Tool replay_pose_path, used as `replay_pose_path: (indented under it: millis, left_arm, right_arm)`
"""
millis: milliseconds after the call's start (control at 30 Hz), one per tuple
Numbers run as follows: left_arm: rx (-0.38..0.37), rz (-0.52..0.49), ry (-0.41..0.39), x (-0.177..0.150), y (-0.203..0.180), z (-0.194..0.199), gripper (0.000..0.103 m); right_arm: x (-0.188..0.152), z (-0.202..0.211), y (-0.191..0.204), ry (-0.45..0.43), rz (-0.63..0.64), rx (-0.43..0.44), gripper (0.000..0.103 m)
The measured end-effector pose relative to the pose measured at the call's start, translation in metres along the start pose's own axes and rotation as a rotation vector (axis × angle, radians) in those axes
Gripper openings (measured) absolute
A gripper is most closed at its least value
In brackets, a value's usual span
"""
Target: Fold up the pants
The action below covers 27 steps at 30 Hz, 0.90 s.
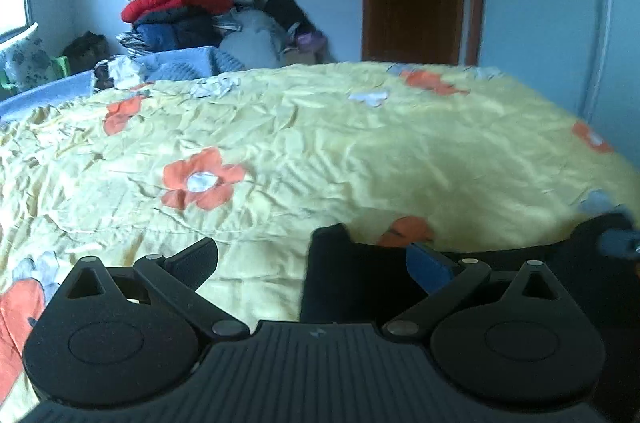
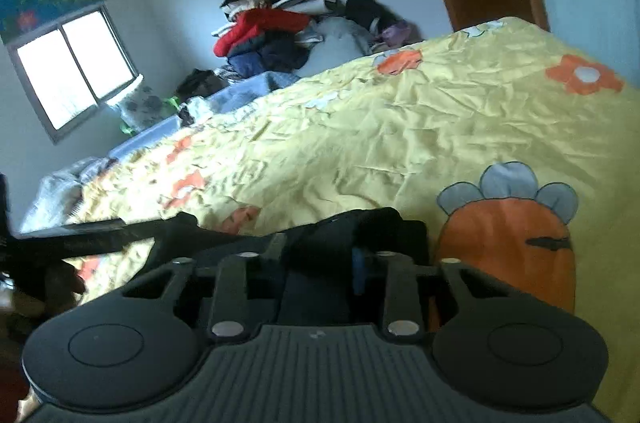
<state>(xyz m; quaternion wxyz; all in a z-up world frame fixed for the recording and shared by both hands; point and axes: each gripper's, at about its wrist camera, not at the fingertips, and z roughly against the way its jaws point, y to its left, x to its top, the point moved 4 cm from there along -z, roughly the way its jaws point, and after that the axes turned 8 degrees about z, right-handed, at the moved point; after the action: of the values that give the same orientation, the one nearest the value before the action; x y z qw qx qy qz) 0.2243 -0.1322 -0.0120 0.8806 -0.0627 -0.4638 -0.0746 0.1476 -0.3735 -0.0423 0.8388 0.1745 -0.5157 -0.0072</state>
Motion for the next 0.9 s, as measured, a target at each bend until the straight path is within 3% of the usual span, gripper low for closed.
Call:
replay_pose_path:
  millis: [133,267,367,433,500,567,633,700,800,867,900]
  left_arm:
    - [0.047,-0.027,0.023,-0.003,0.000,-0.016,0.101]
    - [0.059,-0.023,0.059,-0.011,0.000,-0.026,0.101]
    - [0.055,0.010,0.033,-0.010,0.008,-0.010,0.099]
    - [0.018,0.010,0.012,-0.012,0.010,0.007,0.100]
    - [-0.030,-0.010,0.008,-0.017,0.006,0.020,0.100]
    - [-0.059,-0.075,0.032,-0.025,-0.005,0.022,0.100]
    - [-0.035,-0.126,0.044,-0.036,-0.012,0.018,0.100]
    - [-0.013,-0.115,0.048,-0.043,-0.008,0.018,0.098]
    - [-0.090,-0.036,0.054,-0.044,0.010,0.033,0.099]
    - [-0.168,0.016,0.075,-0.045,0.023,0.041,0.100]
    - [-0.208,0.043,0.096,-0.047,0.029,0.043,0.100]
  right_arm:
    - [0.000,0.005,-0.001,0.000,0.063,-0.101,0.008]
    - [-0.006,-0.010,-0.002,0.065,0.125,-0.164,0.009]
    - [0.000,0.006,0.002,0.033,0.153,-0.237,0.028]
    - [0.005,0.025,0.011,-0.029,0.211,-0.311,0.029]
    - [0.005,0.038,0.029,-0.051,0.253,-0.212,0.029]
    - [-0.003,0.034,0.048,0.009,0.291,-0.081,0.029]
    - [-0.018,0.022,0.058,0.114,0.367,-0.069,0.029]
    - [-0.035,0.015,0.055,0.176,0.458,-0.142,0.032]
    - [-0.029,0.037,0.041,0.123,0.321,-0.111,0.037]
    - [-0.024,0.049,0.025,0.089,0.223,-0.100,0.049]
    - [-0.023,0.052,0.012,0.091,0.161,-0.079,0.061]
